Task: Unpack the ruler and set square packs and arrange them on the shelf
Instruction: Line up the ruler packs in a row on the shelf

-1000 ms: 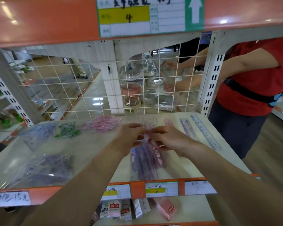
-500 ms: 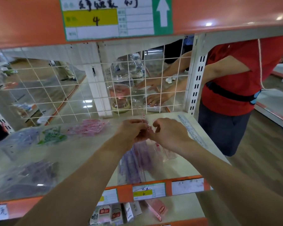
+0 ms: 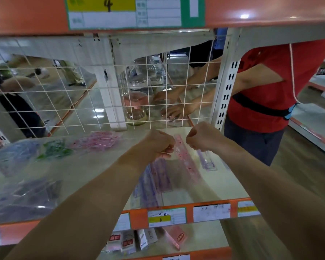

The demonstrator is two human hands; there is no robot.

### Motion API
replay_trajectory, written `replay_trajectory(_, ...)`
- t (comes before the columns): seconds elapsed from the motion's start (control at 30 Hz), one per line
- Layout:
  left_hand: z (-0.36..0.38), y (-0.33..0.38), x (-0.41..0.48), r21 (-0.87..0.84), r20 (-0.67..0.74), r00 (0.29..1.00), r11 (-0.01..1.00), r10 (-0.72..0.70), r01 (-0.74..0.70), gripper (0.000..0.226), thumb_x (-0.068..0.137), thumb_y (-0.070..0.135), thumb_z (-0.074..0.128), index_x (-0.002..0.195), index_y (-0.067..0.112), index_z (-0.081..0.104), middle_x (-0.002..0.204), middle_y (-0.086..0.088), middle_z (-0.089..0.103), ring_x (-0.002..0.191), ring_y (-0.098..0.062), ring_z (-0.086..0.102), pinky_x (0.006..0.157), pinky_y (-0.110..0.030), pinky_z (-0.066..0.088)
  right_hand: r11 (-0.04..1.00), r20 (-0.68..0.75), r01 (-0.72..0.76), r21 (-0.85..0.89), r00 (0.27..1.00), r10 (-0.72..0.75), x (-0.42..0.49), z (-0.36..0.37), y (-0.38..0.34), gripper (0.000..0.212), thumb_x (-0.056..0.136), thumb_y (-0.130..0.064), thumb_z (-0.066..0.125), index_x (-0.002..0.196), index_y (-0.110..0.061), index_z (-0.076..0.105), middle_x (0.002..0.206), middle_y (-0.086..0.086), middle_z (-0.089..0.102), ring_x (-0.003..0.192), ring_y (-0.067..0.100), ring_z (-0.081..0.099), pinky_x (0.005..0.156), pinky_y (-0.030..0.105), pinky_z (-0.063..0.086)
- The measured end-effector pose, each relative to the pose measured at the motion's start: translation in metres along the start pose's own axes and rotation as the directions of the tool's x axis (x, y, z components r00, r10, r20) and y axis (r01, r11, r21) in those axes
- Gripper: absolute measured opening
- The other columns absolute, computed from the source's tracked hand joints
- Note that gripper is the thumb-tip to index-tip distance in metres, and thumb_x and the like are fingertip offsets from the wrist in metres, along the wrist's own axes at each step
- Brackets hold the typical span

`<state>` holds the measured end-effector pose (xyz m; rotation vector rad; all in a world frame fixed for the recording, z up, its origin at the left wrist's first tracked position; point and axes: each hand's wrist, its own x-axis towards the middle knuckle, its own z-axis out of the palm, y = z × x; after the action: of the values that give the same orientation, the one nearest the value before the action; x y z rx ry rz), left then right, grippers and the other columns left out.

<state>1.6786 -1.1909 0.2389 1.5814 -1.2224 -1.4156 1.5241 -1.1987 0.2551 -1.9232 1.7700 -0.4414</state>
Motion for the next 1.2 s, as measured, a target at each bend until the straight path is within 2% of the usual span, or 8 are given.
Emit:
replay_trajectory(0.17, -0.005, -0.006, 0.010, -0.008, -0.028, 0.998, 0.999, -0.051, 0.051, 0.004, 0.087, -0.005, 0.056, 0.087, -0.001, 0.057, 0.075, -0.015, 0.054, 0.061, -0.020, 0.053, 0.069, -0.036, 0.054, 0.979, -0.009, -0.053, -0.198, 0.999, 0.053, 0.006, 0.007, 0.009, 0.013, 0.084, -0.012, 0.058, 0.077, -0.005, 0.066, 0.072, 0.007, 0.066, 0.062, 0.023, 0.060, 0.067, 0.031, 0.054)
replay_trajectory(0.3, 0.006, -0.006, 0.015, -0.145, 0.018, 0.992, 0.981, -0.126, 0.128, 0.012, 0.092, 0.004, 0.052, 0.080, 0.002, 0.053, 0.074, -0.014, 0.046, 0.062, -0.024, 0.045, 0.062, -0.033, 0.044, 0.968, -0.013, -0.063, -0.242, 0.998, 0.061, 0.008, 0.027, 0.009, 0.031, 0.086, -0.015, 0.055, 0.061, -0.013, 0.038, 0.061, 0.001, 0.039, 0.074, 0.025, 0.047, 0.061, 0.025, 0.038)
replay_trajectory(0.4, 0.017, -0.003, 0.021, -0.190, 0.002, 0.990, 0.972, -0.143, 0.141, 0.013, 0.092, 0.008, 0.051, 0.080, 0.006, 0.051, 0.073, -0.008, 0.038, 0.064, -0.020, 0.036, 0.058, -0.031, 0.035, 0.970, 0.014, -0.075, -0.230, 0.997, 0.080, 0.011, 0.029, 0.011, 0.014, 0.090, -0.011, 0.048, 0.079, -0.004, 0.054, 0.075, 0.006, 0.050, 0.087, 0.029, 0.058, 0.070, 0.028, 0.043)
replay_trajectory(0.47, 0.025, 0.000, 0.022, -0.222, 0.008, 0.988, 0.963, -0.155, 0.153, 0.011, 0.090, 0.009, 0.050, 0.079, 0.007, 0.049, 0.073, -0.008, 0.035, 0.062, -0.019, 0.035, 0.058, -0.030, 0.035, 0.974, 0.064, -0.051, -0.223, 0.996, 0.066, 0.012, 0.029, 0.013, 0.019, 0.091, -0.011, 0.048, 0.099, -0.001, 0.062, 0.093, 0.014, 0.061, 0.097, 0.031, 0.061, 0.075, 0.033, 0.045)
replay_trajectory(0.63, 0.031, 0.002, 0.024, -0.290, 0.020, 0.982, 0.939, -0.189, 0.187, 0.013, 0.091, 0.014, 0.049, 0.079, 0.009, 0.048, 0.068, -0.008, 0.034, 0.058, -0.020, 0.035, 0.056, -0.028, 0.035, 0.978, 0.053, -0.034, -0.207, 0.998, 0.046, 0.017, 0.032, 0.019, 0.027, 0.093, -0.012, 0.047, 0.112, -0.002, 0.064, 0.111, 0.015, 0.064, 0.102, 0.030, 0.062, 0.081, 0.032, 0.049)
replay_trajectory(0.93, 0.034, 0.005, 0.024, -0.295, 0.076, 0.975, 0.930, -0.207, 0.220, 0.021, 0.095, 0.022, 0.049, 0.078, 0.010, 0.047, 0.067, -0.007, 0.037, 0.056, -0.018, 0.039, 0.054, -0.026, 0.038, 0.969, 0.061, -0.016, -0.247, 0.998, 0.032, 0.020, 0.032, 0.013, 0.013, 0.090, -0.006, 0.047, 0.084, -0.004, 0.058, 0.080, 0.007, 0.056, 0.084, 0.026, 0.057, 0.057, 0.024, 0.040)
replay_trajectory(1.07, 0.013, 0.008, 0.018, -0.260, 0.044, 0.981, 0.946, -0.190, 0.195, 0.025, 0.093, 0.025, 0.051, 0.071, 0.014, 0.046, 0.070, -0.005, 0.039, 0.061, -0.017, 0.038, 0.060, -0.028, 0.035, 0.966, 0.033, 0.038, -0.257, 0.999, -0.031, 0.010, 0.025, 0.001, 0.031, 0.089, -0.007, 0.048, 0.115, -0.007, 0.064, 0.118, 0.010, 0.064, 0.107, 0.026, 0.060, 0.088, 0.033, 0.051)
replay_trajectory(1.2, -0.025, 0.006, 0.005, -0.295, 0.012, 0.987, 0.943, -0.158, 0.154, 0.029, 0.095, 0.020, 0.048, 0.067, 0.015, 0.044, 0.068, -0.003, 0.041, 0.060, -0.017, 0.042, 0.059, -0.028, 0.035, 0.975, 0.107, 0.144, -0.170, 0.986, -0.127, -0.012, 0.027, -0.028, 0.025, 0.088, -0.010, 0.052, 0.106, -0.004, 0.069, 0.107, 0.012, 0.068, 0.100, 0.027, 0.064, 0.088, 0.034, 0.051)
